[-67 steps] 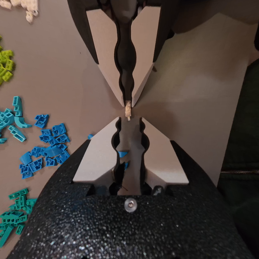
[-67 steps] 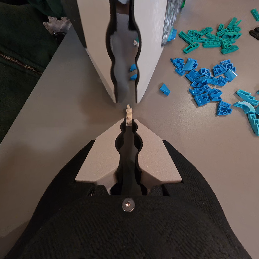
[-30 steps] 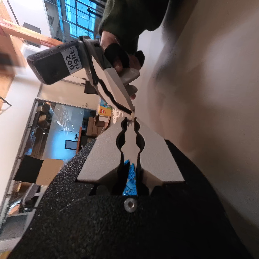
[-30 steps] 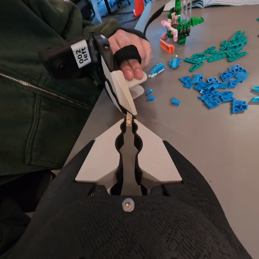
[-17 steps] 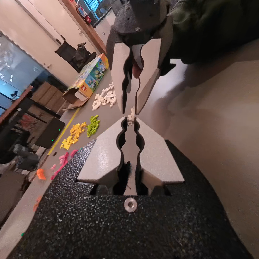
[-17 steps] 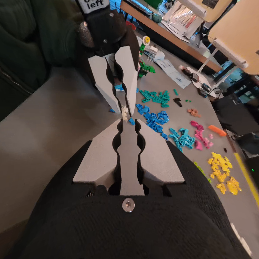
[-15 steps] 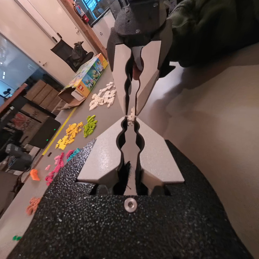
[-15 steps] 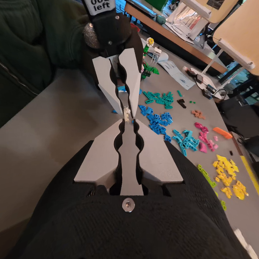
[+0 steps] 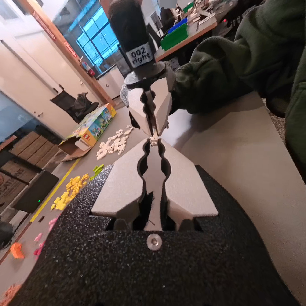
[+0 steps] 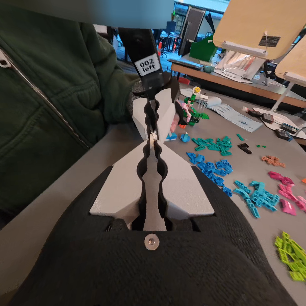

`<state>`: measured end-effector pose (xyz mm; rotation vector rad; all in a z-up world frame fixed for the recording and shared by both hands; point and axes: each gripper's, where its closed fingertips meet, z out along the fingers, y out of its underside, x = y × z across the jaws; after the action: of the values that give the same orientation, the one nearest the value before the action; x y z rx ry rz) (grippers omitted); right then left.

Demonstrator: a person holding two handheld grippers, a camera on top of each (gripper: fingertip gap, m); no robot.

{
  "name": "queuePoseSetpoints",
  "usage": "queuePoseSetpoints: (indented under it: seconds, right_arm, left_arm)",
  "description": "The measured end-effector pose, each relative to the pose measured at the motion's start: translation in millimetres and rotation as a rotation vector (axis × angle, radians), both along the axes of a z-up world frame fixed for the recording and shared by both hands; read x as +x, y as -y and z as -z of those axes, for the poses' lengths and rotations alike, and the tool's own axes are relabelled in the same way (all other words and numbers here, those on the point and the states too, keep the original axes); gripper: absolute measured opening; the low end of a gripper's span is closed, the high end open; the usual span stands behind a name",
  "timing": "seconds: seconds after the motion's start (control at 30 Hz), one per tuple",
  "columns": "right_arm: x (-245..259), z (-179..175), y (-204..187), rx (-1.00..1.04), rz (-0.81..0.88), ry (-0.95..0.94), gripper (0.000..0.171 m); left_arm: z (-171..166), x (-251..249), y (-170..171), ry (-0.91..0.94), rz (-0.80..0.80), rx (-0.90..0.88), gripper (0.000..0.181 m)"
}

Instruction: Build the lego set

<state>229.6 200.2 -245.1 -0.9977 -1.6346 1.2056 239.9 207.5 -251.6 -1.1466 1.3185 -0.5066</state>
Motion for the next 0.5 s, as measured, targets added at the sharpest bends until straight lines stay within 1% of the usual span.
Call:
queuePoseSetpoints:
  seconds: [0.1,0.33,0.43,0.5]
  right_arm:
    - [0.8,-4.6,7.1,-0.049,-0.05,-0.021,0.003]
    - [0.3,-8.0,19.1,-0.11,-0.126,-0.039,0.003]
    - [-2.1,-6.0,20.2,-0.102,-0.121,-0.028,0.003]
    - [-3.5,-6.0,17.4,-0.104,-0.101,-0.029,0.003]
  left_arm:
    - [-5.2,1.0,7.9,0.007,0.059,0.019,0.006]
    - [-8.4,-0.2,21.3,-0.034,0.17,-0.071,0.006]
    - [-6.0,-2.7,23.1,-0.045,0.184,-0.108,0.006]
    - [-6.3,-4.3,19.8,-0.039,0.153,-0.086,0.006]
